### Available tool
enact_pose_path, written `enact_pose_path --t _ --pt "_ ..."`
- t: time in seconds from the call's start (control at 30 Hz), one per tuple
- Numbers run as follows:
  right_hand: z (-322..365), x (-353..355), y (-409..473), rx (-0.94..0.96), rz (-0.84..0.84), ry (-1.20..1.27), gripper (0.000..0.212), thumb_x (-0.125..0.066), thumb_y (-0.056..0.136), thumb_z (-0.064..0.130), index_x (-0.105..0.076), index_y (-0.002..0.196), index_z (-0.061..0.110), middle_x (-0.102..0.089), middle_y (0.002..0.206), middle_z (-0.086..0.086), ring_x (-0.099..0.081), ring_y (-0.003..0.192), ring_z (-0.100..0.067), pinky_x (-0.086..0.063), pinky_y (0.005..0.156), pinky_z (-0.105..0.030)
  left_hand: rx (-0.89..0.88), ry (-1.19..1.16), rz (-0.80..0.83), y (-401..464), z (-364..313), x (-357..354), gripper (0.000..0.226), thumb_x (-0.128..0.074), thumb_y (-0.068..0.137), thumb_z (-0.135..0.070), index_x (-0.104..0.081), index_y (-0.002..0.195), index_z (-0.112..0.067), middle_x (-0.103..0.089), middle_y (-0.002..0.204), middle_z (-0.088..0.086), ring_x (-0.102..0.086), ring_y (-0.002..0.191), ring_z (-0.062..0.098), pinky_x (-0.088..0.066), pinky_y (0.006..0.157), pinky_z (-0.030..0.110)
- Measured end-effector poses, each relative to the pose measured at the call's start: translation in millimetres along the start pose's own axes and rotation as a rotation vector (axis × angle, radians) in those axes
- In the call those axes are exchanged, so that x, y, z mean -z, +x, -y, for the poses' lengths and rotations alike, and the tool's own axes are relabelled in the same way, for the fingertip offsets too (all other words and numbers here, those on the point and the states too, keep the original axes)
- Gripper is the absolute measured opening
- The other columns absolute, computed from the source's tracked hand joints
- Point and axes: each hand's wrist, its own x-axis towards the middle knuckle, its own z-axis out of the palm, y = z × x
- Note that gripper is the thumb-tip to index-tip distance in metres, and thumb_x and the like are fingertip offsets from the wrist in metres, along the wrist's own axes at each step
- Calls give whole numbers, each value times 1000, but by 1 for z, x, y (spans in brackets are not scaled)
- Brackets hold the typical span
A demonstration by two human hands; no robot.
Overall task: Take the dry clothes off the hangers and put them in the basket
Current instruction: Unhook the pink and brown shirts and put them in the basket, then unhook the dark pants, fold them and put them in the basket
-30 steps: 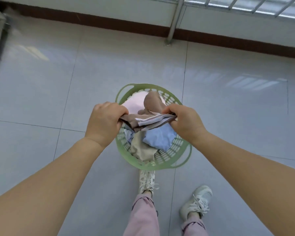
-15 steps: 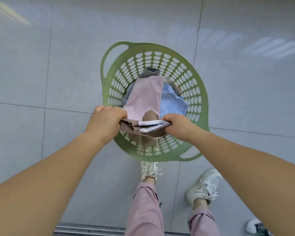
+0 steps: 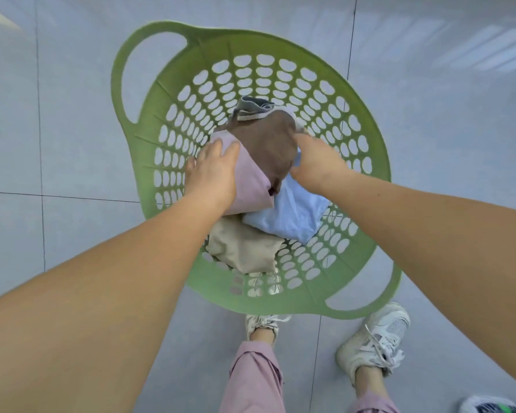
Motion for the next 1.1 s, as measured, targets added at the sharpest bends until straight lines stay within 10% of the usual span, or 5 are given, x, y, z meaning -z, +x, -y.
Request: enact_pose_path --t 0.57,1.1 --pt "-14 71 -168 83 -158 362 34 -49 90 10 -55 123 17 -55 126 -4 -55 110 -21 -44 94 -35 -189 -351 26 -121 -114 81 33 -51 89 -10 -54 122 -14 -49 121 10 -55 103 26 -44 87 38" --pt "-110 266 -528 -89 -1006 633 21 -53 91 13 -63 109 20 -61 106 7 -57 91 -4 -49 81 -20 -914 -384 -287 -365 -392 285 18 -56 87 -10 -68 99 -15 -62 97 0 -59 87 18 -45 76 27"
